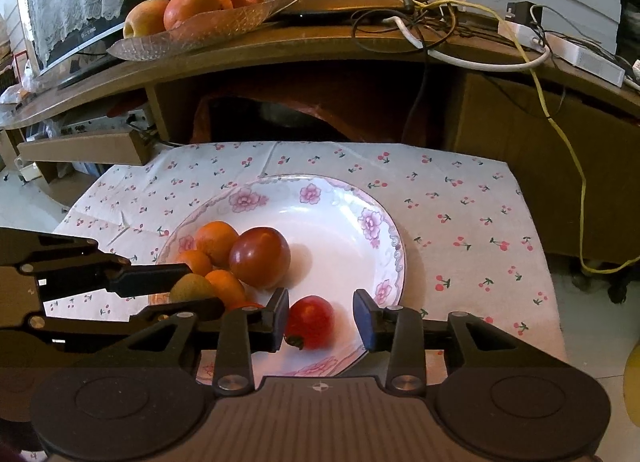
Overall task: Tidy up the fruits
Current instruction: 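Lower the kiwi into the bowl and open the left gripper while the right gripper releases the tomato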
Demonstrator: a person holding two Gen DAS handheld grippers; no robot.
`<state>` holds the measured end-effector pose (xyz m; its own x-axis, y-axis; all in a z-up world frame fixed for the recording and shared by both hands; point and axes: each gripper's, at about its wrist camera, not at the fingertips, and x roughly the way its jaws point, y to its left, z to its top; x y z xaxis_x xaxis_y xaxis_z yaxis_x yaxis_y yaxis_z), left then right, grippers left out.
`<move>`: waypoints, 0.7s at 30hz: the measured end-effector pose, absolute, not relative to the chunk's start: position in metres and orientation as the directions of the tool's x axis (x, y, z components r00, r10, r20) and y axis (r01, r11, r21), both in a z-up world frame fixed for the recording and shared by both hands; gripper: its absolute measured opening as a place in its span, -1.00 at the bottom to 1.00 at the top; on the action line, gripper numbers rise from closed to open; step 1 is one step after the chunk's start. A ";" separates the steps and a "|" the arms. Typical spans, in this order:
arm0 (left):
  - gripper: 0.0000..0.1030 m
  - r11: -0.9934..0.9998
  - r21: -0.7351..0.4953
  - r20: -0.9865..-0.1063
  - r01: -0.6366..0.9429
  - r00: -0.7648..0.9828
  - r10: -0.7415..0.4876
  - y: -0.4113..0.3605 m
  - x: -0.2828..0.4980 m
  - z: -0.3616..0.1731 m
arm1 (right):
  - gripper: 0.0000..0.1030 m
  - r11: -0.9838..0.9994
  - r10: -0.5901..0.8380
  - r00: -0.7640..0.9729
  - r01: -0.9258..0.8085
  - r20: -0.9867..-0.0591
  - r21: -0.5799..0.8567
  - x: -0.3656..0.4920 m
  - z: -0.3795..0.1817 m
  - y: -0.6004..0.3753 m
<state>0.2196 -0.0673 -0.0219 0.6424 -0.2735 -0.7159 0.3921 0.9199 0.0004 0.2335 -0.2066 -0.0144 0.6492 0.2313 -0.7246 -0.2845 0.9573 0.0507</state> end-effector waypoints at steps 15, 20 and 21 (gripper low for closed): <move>-0.24 0.922 -0.005 -0.706 0.388 0.651 -0.278 -0.064 0.214 -0.012 | -0.27 0.966 0.217 0.671 -0.250 -0.709 0.059 0.230 -0.008 -0.220; -0.23 0.932 -0.008 -0.704 0.363 0.660 -0.264 -0.059 0.214 -0.010 | -0.26 0.969 0.211 0.672 -0.240 -0.710 0.060 0.229 -0.007 -0.221; -0.21 0.933 -0.009 -0.704 0.359 0.660 -0.260 -0.058 0.214 -0.010 | -0.26 0.969 0.209 0.670 -0.239 -0.712 0.059 0.229 -0.007 -0.221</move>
